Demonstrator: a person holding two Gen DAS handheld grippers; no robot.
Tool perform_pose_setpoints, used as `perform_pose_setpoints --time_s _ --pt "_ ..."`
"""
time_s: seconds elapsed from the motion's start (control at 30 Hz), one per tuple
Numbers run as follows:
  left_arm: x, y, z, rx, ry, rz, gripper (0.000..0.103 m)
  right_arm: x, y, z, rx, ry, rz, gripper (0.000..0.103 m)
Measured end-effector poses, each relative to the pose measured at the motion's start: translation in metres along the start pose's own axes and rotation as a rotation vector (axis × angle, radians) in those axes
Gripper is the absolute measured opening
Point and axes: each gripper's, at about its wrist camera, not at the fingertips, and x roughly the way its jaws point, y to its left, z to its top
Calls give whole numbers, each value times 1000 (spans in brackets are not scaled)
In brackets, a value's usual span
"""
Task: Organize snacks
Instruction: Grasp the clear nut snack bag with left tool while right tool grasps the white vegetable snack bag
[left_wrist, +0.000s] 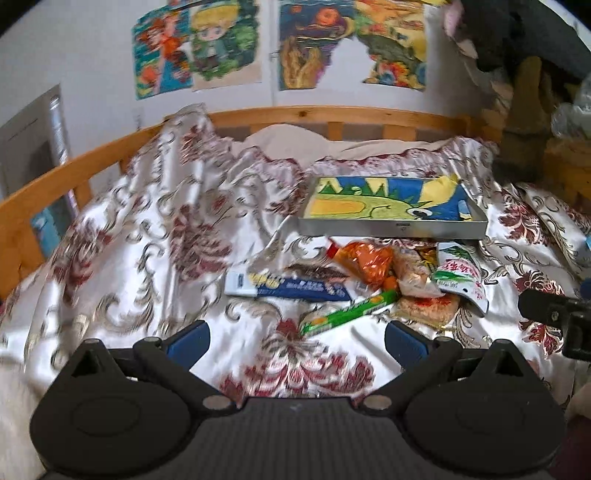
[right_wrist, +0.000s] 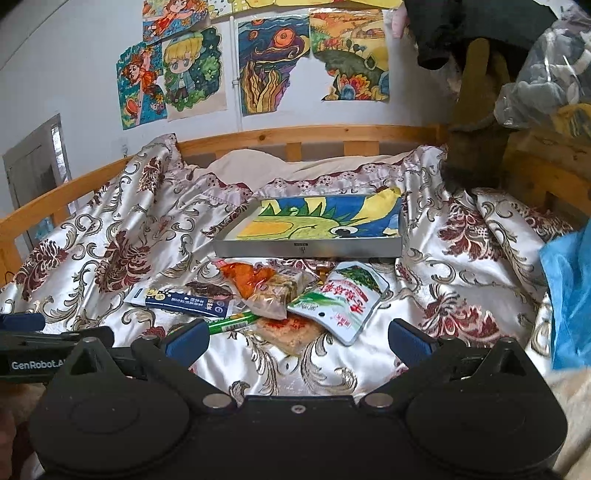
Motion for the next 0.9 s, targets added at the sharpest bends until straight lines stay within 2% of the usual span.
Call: perform_pose_setpoints --time_s 0.13,0.3,0.43,0.53,0.7,0.9 --pt "18 -4 22 33 33 -51 103 13 -11 20 13 21 32 102" --pt "51 -2 44 -53 117 -198 103 50 -30 47 45 82 1 102" --pt "77 -15 57 -49 103 -227 103 87 -47 57 91 168 -28 102" --pt "99 -26 65 -28 102 -255 103 112 -62 64 164 213 -8 102" --pt "133 -39 71 -14 93 -368 102 152 -77 76 232 262 37 102" --pt "166 -54 73 1 136 -416 102 197 -95 71 330 342 65 102"
